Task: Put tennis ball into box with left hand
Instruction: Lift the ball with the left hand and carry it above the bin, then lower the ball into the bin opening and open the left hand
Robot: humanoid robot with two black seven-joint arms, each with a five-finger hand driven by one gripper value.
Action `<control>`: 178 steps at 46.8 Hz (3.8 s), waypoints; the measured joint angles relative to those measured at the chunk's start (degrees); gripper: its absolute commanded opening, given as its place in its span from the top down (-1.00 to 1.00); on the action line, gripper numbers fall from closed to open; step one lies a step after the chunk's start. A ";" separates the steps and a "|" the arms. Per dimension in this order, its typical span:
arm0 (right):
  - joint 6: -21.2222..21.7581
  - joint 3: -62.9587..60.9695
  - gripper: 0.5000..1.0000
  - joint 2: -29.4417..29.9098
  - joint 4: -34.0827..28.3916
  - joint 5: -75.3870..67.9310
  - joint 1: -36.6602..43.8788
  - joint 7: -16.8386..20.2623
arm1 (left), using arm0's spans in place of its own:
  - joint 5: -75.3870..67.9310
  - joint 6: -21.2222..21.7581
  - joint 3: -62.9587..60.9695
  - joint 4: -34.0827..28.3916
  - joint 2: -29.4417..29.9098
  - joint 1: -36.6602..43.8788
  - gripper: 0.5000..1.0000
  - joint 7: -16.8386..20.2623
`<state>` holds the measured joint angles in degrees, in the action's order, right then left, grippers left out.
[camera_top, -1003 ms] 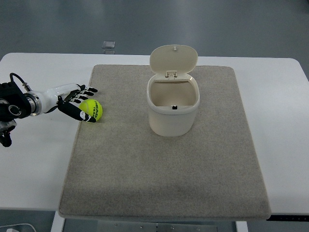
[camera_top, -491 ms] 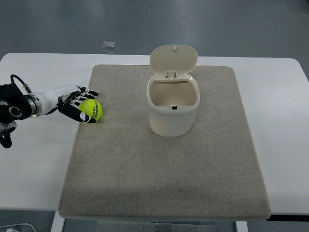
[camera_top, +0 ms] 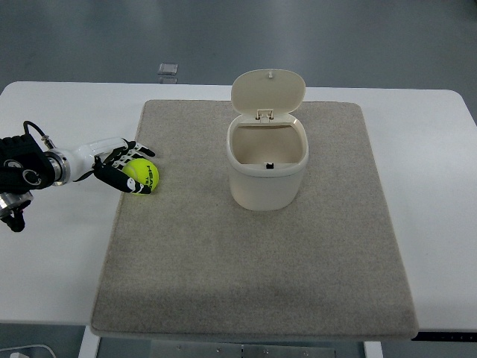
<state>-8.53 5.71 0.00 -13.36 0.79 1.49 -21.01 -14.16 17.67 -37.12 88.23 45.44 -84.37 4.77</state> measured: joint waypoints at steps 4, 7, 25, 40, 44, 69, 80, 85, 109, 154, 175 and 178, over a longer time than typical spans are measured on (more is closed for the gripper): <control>0.00 0.00 -0.75 0.00 0.00 0.00 0.00 0.00 | -0.06 0.01 0.01 -0.01 0.00 -0.04 0.38 0.22; 0.00 0.00 -0.75 0.00 0.00 0.00 0.00 0.00 | -0.08 0.01 0.03 0.04 0.00 -0.08 0.68 0.39; 0.00 0.00 -0.75 0.00 0.00 0.00 0.00 0.00 | 0.71 -0.07 0.69 0.44 0.17 -0.11 1.00 0.42; 0.00 0.00 -0.75 0.00 0.00 0.00 0.00 0.00 | 13.62 -1.00 10.78 -1.70 1.48 0.22 1.00 0.70; 0.00 -0.01 -0.75 0.00 0.01 0.00 0.01 0.00 | 17.38 -1.68 17.52 -2.88 2.18 1.80 1.00 0.85; 0.00 0.00 -0.76 0.00 0.00 0.00 0.01 0.00 | 13.74 -16.17 64.34 -17.14 -11.54 12.90 1.00 3.51; 0.00 0.00 -0.75 0.00 0.00 0.00 0.01 0.00 | -0.44 -22.51 64.35 -11.65 -13.35 12.88 1.00 3.91; 0.00 0.00 -0.75 0.00 0.00 0.00 0.00 0.00 | -6.38 -23.49 63.66 -7.99 -13.38 13.21 1.00 4.18; 0.00 0.00 -0.75 0.00 0.00 0.00 0.00 0.00 | -11.77 -24.20 53.11 -4.13 -13.62 12.64 1.00 4.05; 0.00 0.00 -0.75 0.00 0.00 0.00 0.00 0.00 | -11.86 -21.31 43.72 -7.39 -11.53 13.26 1.00 3.82; 0.00 0.00 -0.75 0.00 0.00 0.00 0.00 0.00 | -11.91 -20.79 43.97 -7.28 -11.49 13.19 0.12 3.90; 0.00 0.00 -0.75 0.00 0.00 0.00 0.00 0.00 | -11.88 -20.42 43.97 -6.91 -11.43 13.19 0.07 3.91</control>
<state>-8.53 5.71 0.00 -13.36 0.79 1.49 -21.00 -26.04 -2.75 6.85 81.33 34.01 -71.18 8.67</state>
